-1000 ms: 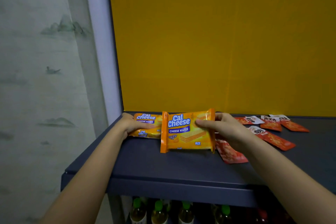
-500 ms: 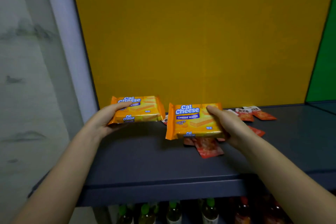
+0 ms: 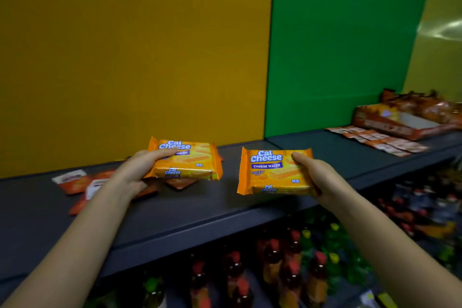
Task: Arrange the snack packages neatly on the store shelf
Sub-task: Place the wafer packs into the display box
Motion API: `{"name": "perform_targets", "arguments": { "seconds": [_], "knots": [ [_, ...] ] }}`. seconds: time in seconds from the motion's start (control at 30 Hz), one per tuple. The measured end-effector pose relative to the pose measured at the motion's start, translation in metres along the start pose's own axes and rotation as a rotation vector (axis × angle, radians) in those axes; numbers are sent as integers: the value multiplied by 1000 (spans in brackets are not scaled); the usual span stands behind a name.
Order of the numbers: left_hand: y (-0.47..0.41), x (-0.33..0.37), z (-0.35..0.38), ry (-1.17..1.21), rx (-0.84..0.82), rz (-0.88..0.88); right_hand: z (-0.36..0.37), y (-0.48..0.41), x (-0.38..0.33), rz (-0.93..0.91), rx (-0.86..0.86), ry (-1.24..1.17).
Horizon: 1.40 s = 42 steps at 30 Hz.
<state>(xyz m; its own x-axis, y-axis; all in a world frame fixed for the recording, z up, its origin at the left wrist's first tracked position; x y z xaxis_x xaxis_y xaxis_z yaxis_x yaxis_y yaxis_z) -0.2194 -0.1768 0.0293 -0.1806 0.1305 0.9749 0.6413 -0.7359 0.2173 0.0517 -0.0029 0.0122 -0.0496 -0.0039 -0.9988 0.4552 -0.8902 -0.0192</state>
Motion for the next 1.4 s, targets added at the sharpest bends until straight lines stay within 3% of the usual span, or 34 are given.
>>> {"name": "perform_targets", "arguments": {
  "seconds": [0.23, 0.47, 1.1, 1.4],
  "knots": [
    [-16, -18, 175, 22, -108, 13, -173, -9, -5, -16, 155, -11],
    [-39, -27, 318, -14, -217, 9, -295, -31, -9, -22, 262, 33],
    [-161, 45, 634, -53, -394, 47, -523, -201, -49, -94, 304, 76],
    [-229, 51, 734, -28, -299, 60, -611, -307, -53, -154, 237, 107]
  ]
}}
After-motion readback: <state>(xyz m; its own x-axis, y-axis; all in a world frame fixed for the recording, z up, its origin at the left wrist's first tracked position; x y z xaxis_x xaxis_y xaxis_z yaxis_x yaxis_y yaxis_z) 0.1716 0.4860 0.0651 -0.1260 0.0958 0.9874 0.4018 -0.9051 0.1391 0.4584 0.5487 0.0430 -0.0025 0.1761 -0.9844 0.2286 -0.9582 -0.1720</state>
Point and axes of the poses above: each hand's wrist, its own y-axis away from the middle knuckle, its own z-axis out of the palm, x = y × z, the point moved 4 cm from there along -y, towards the middle knuckle, and after that the axes turned 8 degrees about -z, right-handed, at the moved point
